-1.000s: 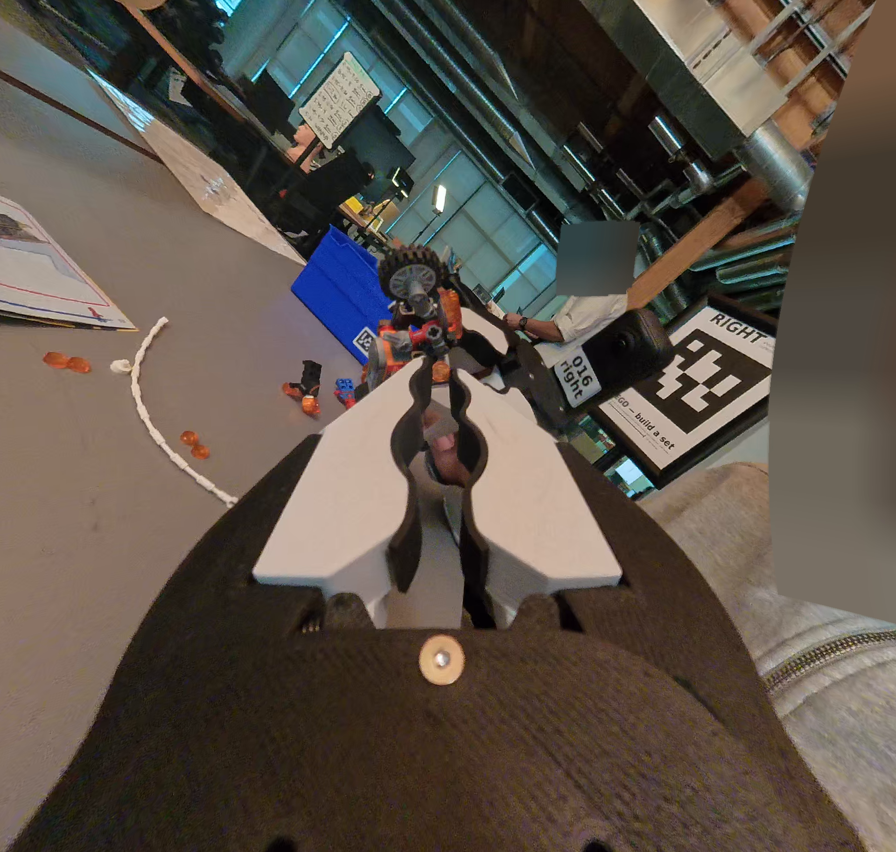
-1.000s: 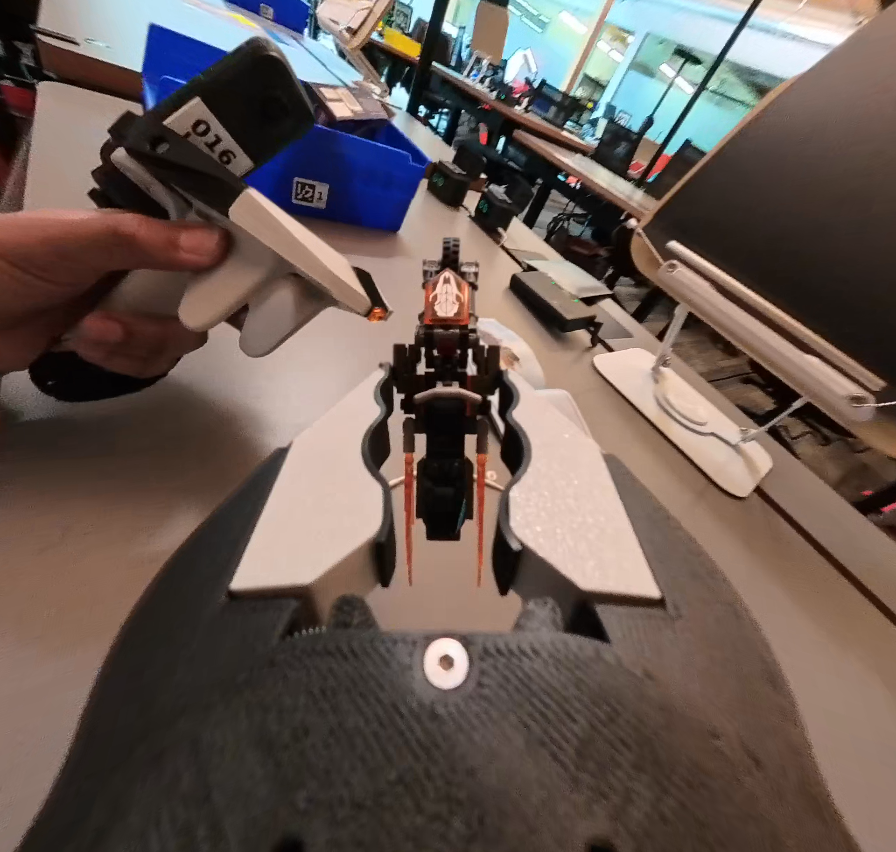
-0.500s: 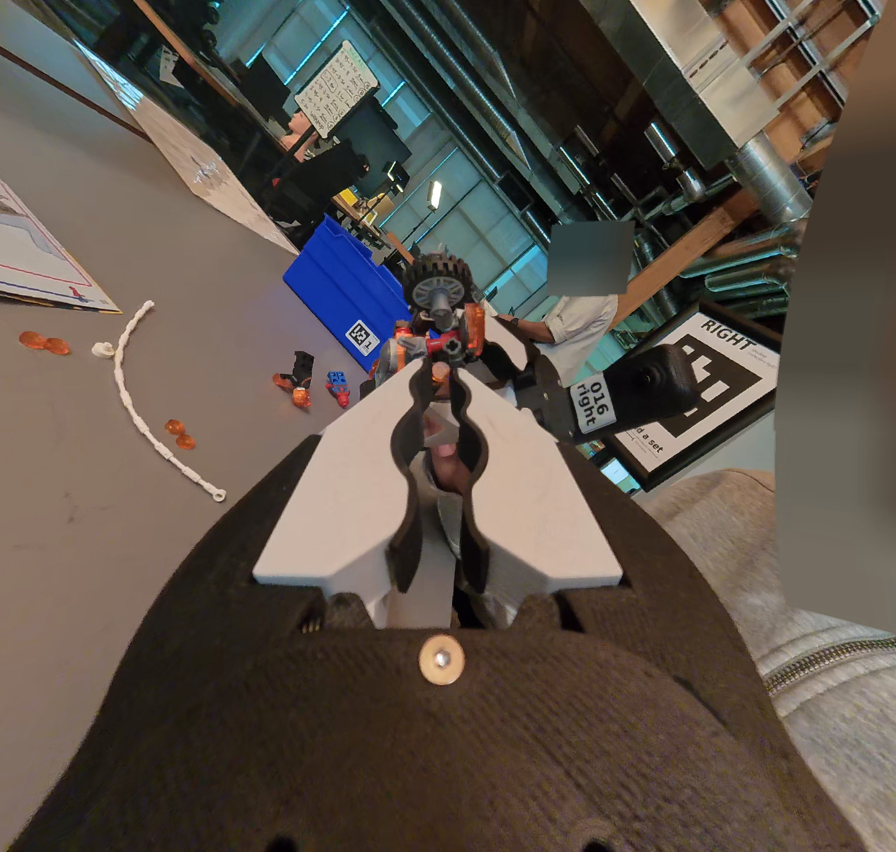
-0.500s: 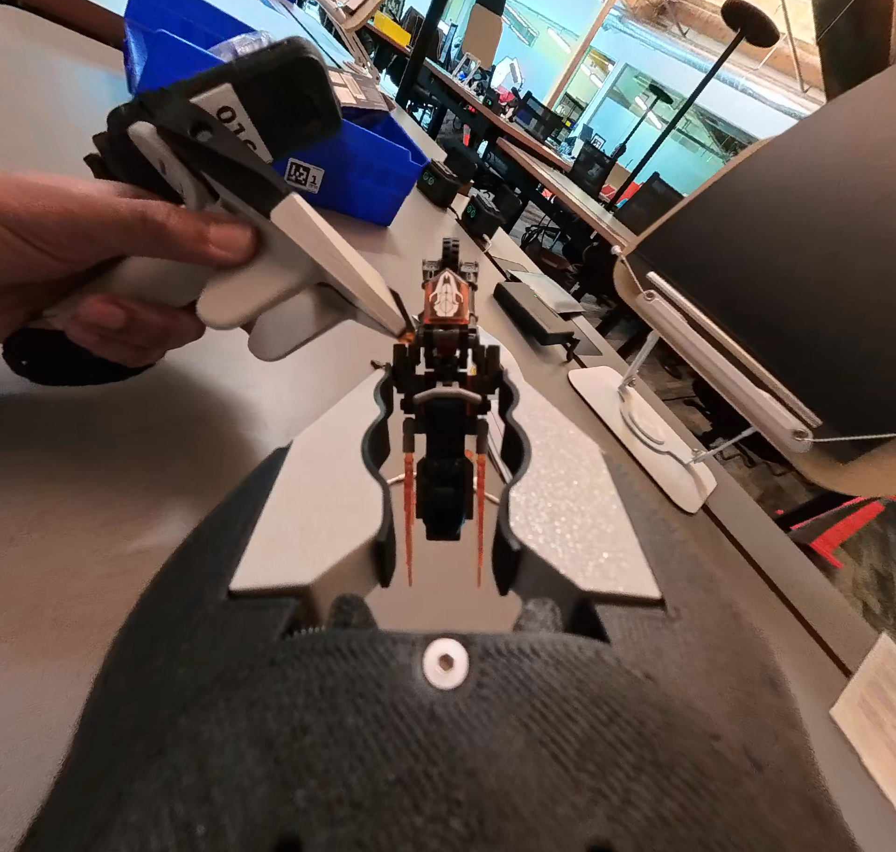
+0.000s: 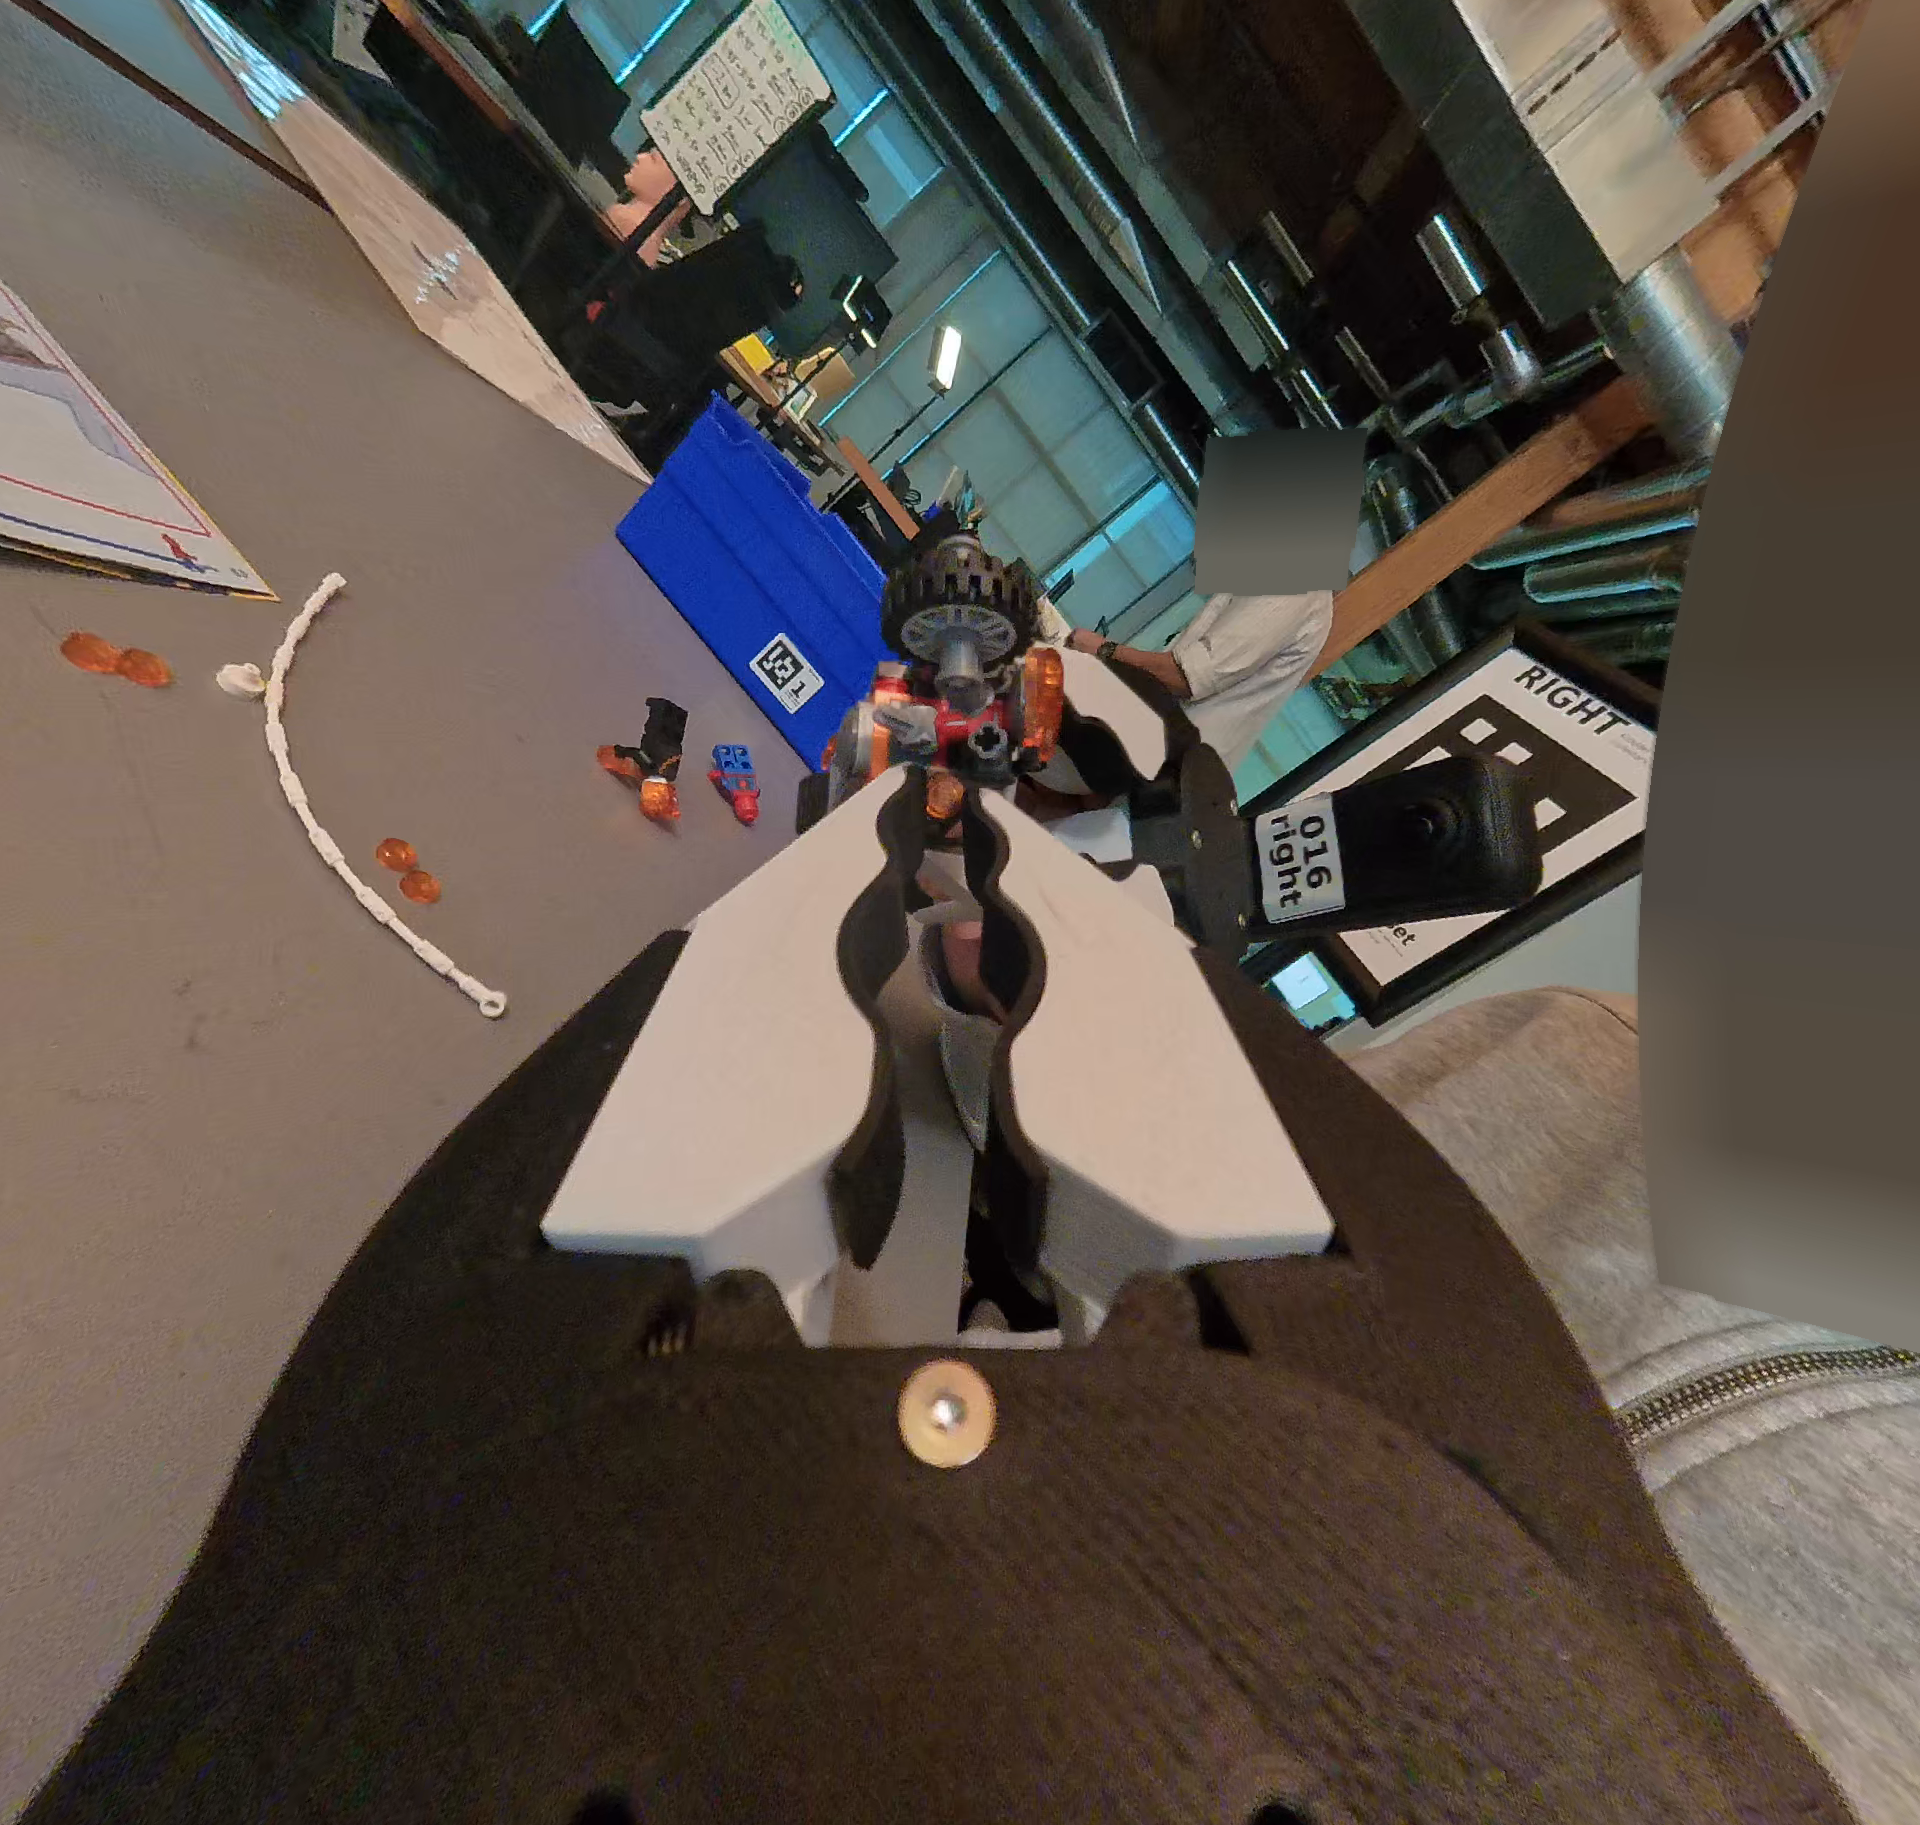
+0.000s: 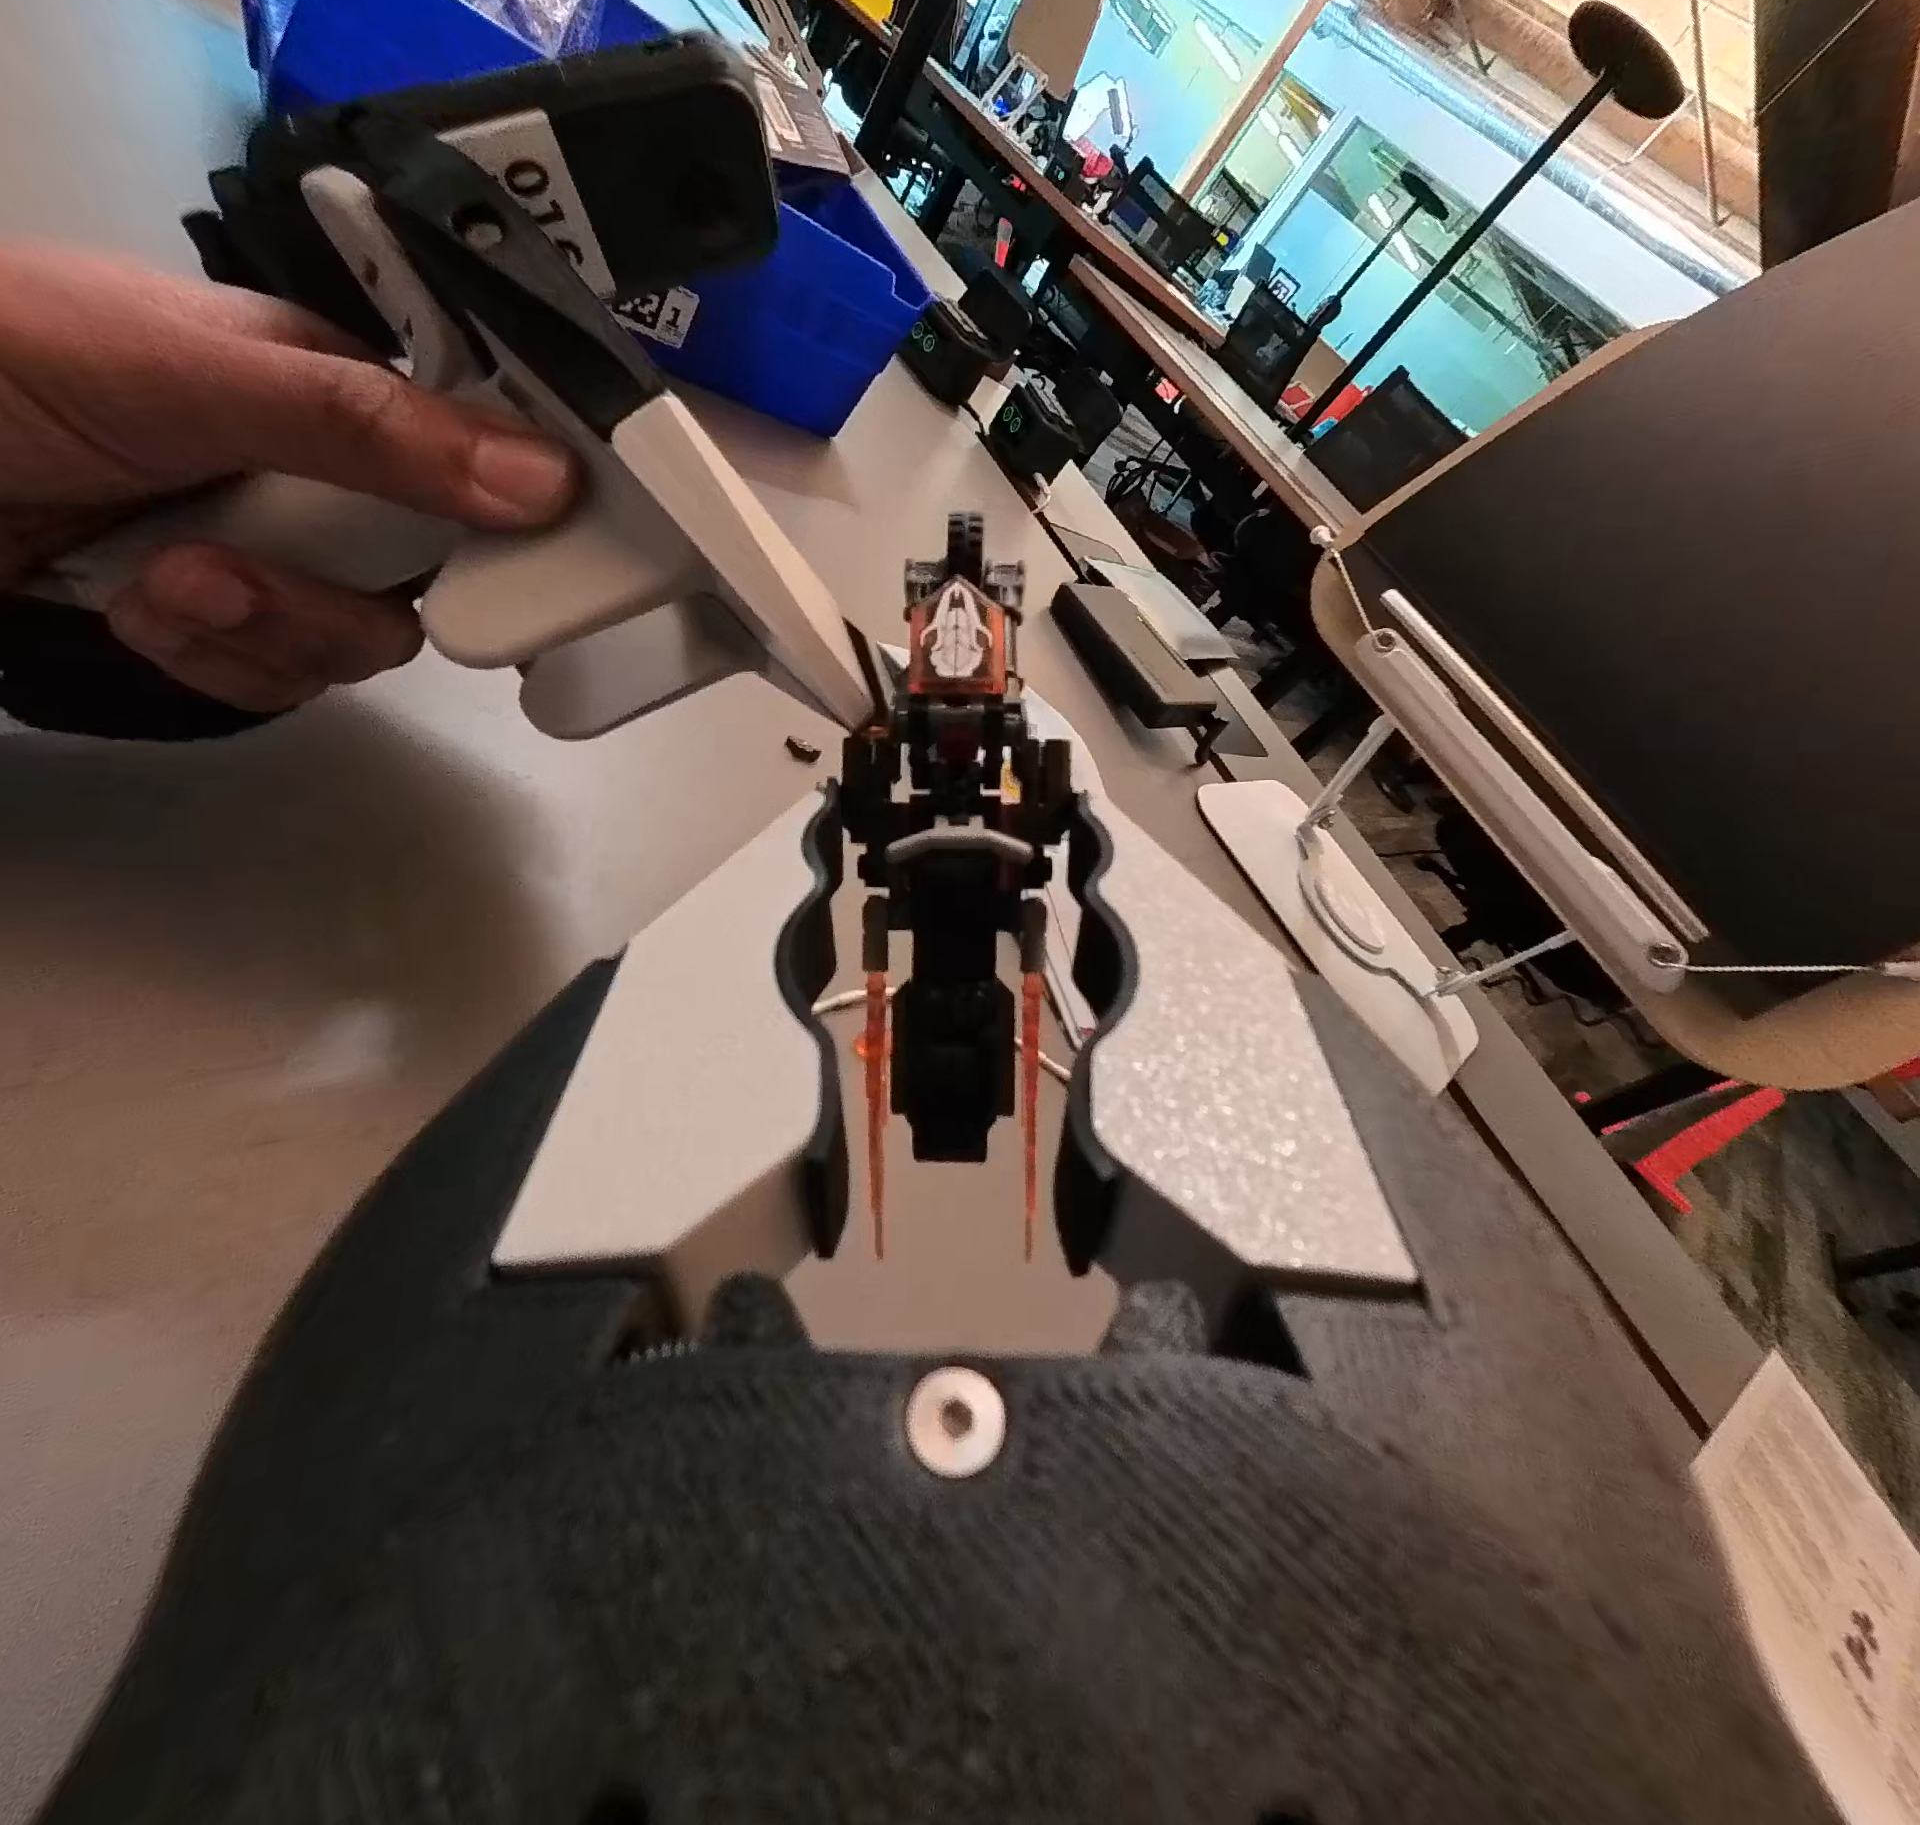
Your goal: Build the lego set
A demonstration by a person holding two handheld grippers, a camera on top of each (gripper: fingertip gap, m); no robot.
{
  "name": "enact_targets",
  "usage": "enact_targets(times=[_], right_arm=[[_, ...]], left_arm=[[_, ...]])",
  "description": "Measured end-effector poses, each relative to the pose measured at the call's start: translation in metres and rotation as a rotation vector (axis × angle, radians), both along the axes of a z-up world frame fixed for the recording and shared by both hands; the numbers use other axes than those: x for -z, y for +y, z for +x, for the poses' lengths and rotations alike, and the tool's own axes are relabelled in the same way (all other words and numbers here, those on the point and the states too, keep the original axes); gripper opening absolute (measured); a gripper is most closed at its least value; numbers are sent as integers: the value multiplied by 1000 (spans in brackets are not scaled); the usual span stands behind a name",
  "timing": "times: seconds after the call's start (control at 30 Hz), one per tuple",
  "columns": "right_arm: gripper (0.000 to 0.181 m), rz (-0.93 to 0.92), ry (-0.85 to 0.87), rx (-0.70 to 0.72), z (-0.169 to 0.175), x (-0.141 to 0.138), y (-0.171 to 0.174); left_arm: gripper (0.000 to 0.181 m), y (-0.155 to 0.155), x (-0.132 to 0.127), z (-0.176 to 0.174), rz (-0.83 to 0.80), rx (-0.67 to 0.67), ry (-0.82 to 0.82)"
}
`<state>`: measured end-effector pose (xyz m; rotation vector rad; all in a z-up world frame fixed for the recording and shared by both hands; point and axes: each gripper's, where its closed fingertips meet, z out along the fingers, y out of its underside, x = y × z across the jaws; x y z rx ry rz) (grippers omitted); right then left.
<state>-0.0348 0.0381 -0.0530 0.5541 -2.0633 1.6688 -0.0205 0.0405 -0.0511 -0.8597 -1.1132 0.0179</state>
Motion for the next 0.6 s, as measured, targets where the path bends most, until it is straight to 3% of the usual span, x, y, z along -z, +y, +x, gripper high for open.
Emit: enact_targets(times=[0.6], right_arm=[[42,-3,-26,-14,2,3,2]], left_arm=[[2,3,1,1,47,47,-27]])
